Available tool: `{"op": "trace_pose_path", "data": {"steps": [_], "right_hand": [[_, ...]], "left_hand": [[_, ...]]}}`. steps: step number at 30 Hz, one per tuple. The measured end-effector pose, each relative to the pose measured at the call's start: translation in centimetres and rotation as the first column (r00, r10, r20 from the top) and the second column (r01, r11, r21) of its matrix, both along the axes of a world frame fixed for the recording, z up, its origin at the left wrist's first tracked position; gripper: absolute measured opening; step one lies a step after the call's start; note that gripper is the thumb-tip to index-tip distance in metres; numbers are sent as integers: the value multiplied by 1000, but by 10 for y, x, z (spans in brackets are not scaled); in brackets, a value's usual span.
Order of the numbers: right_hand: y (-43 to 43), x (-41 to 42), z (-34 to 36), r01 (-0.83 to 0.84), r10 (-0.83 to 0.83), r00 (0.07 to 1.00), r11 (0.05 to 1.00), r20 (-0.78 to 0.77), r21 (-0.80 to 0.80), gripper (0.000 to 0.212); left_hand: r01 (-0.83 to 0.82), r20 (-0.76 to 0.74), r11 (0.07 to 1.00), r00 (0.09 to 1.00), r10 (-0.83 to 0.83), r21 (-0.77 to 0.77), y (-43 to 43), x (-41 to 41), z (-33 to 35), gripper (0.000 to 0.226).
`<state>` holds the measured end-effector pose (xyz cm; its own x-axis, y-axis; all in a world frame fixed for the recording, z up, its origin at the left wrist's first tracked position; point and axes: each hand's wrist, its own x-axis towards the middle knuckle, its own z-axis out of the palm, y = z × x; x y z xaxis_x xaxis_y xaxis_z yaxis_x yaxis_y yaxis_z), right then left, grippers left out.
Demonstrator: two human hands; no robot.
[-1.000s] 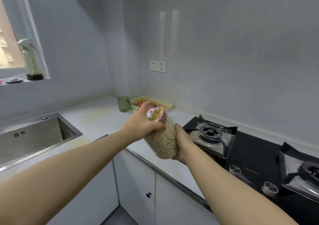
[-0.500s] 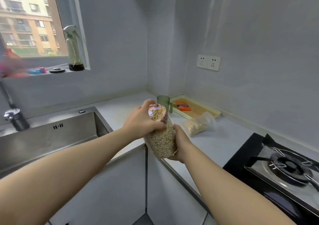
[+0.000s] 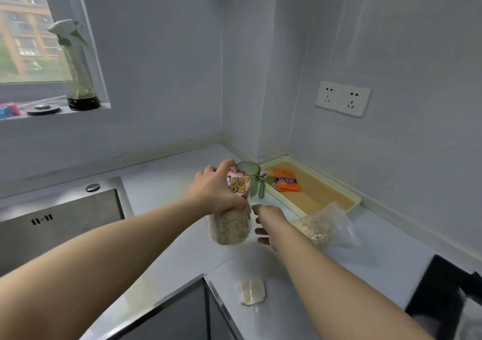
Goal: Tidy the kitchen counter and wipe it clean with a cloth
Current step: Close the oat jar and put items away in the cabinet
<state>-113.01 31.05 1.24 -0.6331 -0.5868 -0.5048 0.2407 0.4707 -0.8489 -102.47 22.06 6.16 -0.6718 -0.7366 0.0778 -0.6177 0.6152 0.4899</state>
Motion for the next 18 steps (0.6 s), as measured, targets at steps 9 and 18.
{"op": "trace_pose_path", "data": {"steps": [9,18], "right_hand": [[-31,-34,-18,30,-29,999,998,-18,58,31],[-35,-59,-29,112,-105,991,989,-78,96,26]], "left_hand": [[36,145,999,989,-33,-22,-45,-43,-30,88],[138,212,990,968,-136,7,-58,-73,-44,91]]}}
